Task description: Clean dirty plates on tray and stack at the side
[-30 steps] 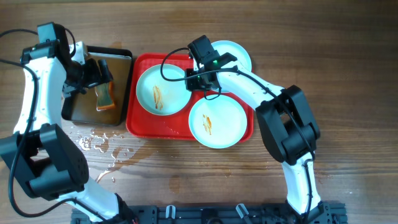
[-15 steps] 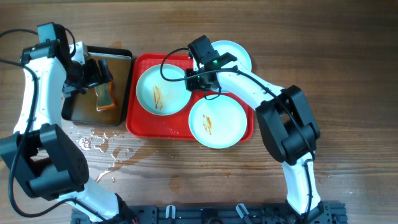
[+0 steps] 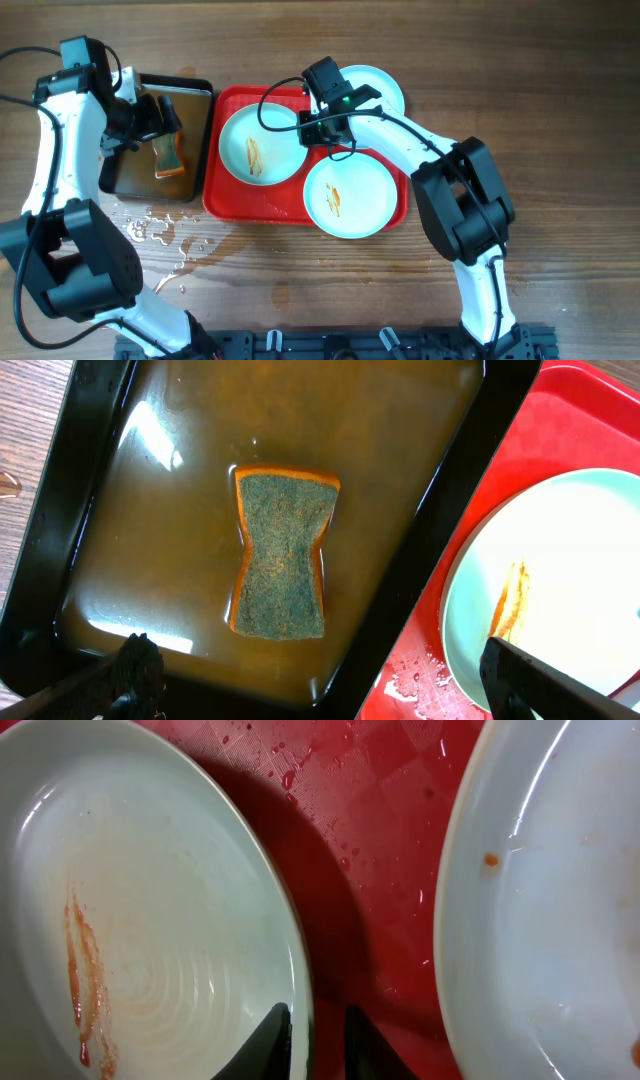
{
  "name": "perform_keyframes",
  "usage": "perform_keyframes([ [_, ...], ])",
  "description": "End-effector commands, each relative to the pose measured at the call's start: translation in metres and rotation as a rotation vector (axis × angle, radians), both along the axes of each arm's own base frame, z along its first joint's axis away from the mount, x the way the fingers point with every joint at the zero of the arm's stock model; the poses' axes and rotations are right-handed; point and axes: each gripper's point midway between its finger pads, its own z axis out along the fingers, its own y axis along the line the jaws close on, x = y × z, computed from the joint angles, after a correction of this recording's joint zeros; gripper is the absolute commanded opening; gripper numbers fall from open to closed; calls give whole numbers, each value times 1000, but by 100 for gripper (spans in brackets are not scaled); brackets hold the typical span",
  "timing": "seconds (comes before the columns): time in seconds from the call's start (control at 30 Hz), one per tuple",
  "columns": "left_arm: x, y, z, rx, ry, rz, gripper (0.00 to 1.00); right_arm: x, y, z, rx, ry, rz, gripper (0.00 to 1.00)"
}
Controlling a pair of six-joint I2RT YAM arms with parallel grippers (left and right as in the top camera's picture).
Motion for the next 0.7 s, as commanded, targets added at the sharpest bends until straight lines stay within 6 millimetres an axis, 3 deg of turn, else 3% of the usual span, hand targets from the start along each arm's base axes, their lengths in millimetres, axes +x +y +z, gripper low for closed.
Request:
perform_keyframes([
  [0.0,-2,1,-1,13,1,-14,100,-3,1,-5,7,16,22,20],
  [0.67,-2,1,0,12,1,-14,100,-7,4,-4,28,32,38,20],
])
